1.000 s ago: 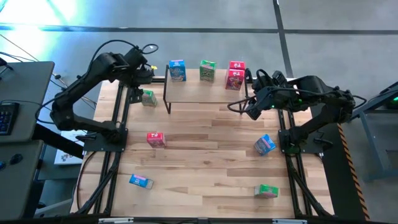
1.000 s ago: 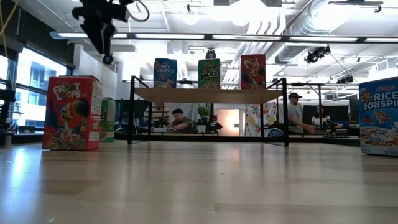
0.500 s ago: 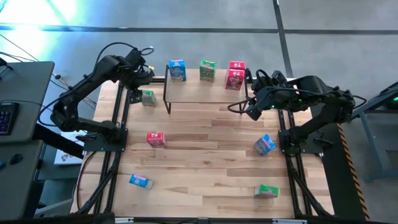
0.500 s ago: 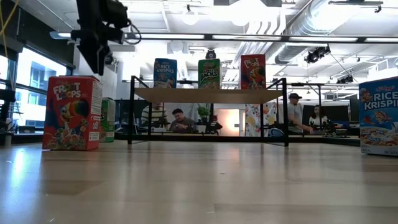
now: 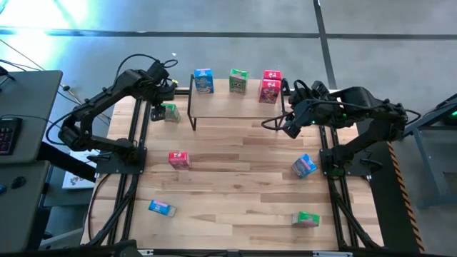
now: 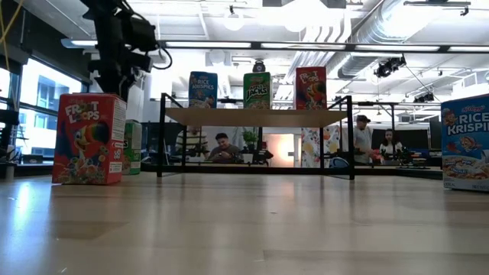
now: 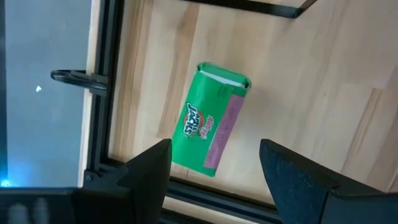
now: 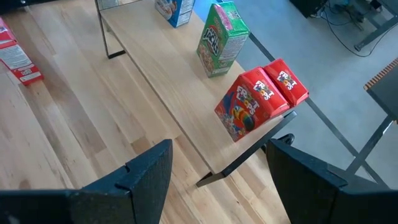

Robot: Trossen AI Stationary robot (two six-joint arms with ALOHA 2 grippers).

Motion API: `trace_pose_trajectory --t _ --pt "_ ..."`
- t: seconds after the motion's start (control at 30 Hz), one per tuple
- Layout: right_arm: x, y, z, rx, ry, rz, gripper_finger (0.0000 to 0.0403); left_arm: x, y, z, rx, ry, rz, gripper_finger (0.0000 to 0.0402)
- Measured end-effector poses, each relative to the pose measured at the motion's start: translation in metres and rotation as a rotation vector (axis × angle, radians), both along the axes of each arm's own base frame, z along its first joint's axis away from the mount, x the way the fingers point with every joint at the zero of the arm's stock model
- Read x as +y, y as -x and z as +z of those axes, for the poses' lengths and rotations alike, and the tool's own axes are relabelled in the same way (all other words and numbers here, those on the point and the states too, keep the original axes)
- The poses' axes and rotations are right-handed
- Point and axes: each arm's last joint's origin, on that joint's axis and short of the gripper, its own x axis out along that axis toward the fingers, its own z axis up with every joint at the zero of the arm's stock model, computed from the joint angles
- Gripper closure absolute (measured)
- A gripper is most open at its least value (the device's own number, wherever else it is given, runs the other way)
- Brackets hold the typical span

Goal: Stack cereal on shelf
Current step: Put the top green cereal box aligned with the other green cereal box on the shelf

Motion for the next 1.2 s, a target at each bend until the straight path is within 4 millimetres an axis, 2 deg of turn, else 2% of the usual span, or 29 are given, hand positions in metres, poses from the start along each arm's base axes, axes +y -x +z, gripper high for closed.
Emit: trace_pose_trajectory --t 0.8,1.07,1.2 --pt "0.001 0.000 0.000 0.000 -0.024 0.014 0.0150 0.021 -0.014 -0.027 0.102 0.037 -0.039 0.0167" --pt "0.001 0.000 0.000 0.000 -0.024 0.014 0.0150 0.030 -0.019 -0.041 0.148 0.070 -0.003 0.0167" --pt "0.001 0.000 0.000 0.000 -0.024 0.014 0.0150 0.030 -0.019 -0.042 0.167 0.061 0.008 0.0169"
